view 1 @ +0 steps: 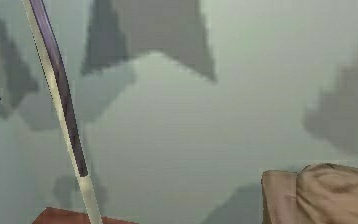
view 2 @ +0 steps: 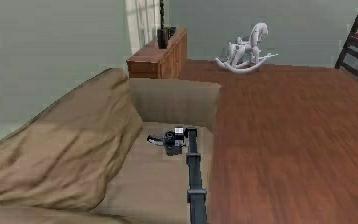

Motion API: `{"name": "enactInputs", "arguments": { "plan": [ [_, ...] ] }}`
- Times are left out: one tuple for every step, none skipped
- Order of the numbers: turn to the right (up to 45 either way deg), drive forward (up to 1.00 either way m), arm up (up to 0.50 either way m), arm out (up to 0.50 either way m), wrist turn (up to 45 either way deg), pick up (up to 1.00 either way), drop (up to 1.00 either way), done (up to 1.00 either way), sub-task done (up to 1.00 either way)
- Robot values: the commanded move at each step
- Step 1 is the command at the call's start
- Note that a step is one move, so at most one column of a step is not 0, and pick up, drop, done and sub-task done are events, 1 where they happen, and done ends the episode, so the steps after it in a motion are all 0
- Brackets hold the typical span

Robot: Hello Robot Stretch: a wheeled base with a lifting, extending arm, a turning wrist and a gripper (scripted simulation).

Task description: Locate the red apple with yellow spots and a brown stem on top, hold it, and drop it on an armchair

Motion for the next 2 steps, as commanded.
{"name": "enactInputs", "arguments": {
  "plan": [
    [0.0, 0.0, 0.0, 0.0, 0.0, 0.0, 1.0, 0.0, 0.0],
    [0.0, 0.0, 0.1, 0.0, 0.0, 0.0, 0.0, 0.0, 0.0]
  ]
}}
